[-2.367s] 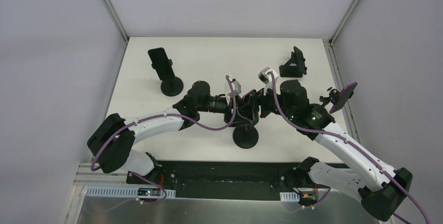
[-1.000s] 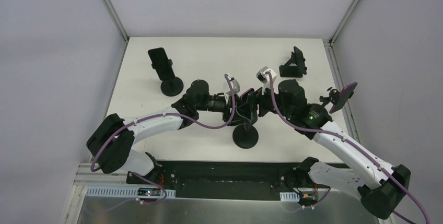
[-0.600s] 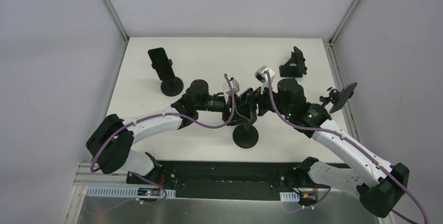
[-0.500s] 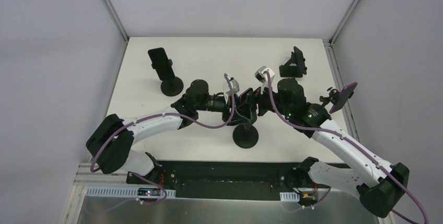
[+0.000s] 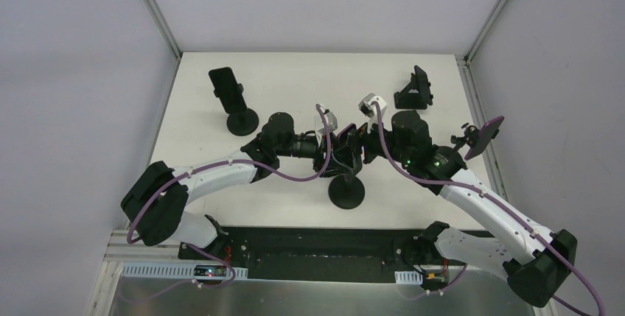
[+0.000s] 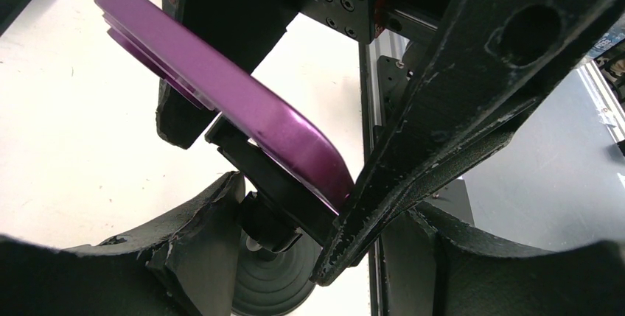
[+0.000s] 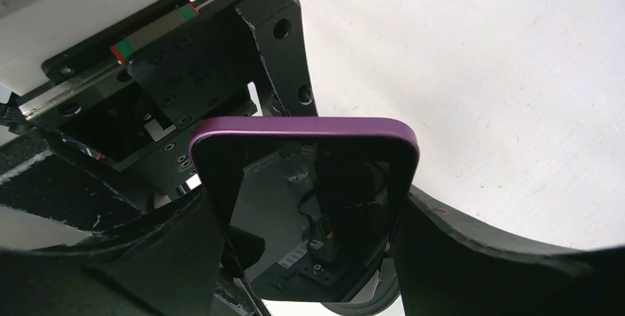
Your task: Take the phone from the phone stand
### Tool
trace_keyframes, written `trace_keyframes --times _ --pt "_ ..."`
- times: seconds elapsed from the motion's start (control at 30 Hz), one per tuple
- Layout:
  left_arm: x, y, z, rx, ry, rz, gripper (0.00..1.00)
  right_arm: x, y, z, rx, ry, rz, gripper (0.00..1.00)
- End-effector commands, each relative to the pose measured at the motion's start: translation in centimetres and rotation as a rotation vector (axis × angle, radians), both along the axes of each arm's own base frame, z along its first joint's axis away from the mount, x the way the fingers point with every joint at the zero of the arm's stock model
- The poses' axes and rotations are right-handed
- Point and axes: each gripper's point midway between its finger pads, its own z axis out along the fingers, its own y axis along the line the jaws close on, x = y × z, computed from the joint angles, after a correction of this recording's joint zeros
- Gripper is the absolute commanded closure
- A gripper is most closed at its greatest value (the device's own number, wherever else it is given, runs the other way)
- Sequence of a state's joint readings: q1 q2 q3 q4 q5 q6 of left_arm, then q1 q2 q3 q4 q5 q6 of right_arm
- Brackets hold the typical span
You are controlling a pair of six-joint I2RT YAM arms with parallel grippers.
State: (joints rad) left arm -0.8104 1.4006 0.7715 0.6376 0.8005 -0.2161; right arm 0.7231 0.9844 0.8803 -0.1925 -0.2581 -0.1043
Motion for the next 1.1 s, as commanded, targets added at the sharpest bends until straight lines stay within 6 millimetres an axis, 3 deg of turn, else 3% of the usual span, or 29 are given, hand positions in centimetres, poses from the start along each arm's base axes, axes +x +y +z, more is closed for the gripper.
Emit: trace_keyframes --times 0.0,0.3,0.43,0.67,0.93,1.07 --pt "-1.9 0.8 -2.2 0.081 0.137 -0.033 1.0 1.1 -0.3 -0.4 -0.053 -0.123 0.017 1.0" --pt "-1.9 0.9 -2.2 0.081 0.124 -0.034 1.0 1.1 -0.1 -1.4 -0.103 -0.13 0.063 1.0" --pt "-2.4 1.0 -2.0 0.076 0.103 -0.068 1.0 2.0 -0.6 -1.7 -0.132 -0.159 0.041 1.0" --pt "-4.3 1.8 -1.6 0.053 0.009 -0.129 1.0 5.0 -2.4 -2.1 -0.082 -0.134 -0.04 1.0" --pt "-5.8 1.6 -1.8 0.055 0.03 -0.191 1.0 8.3 -3.8 -3.4 -0.1 -0.173 -0.097 1.0" --pt "-6.3 1.5 -1.6 0.051 0.03 -0.215 1.0 8.9 -4.3 -3.4 -0.108 -0.207 -0.062 1.0"
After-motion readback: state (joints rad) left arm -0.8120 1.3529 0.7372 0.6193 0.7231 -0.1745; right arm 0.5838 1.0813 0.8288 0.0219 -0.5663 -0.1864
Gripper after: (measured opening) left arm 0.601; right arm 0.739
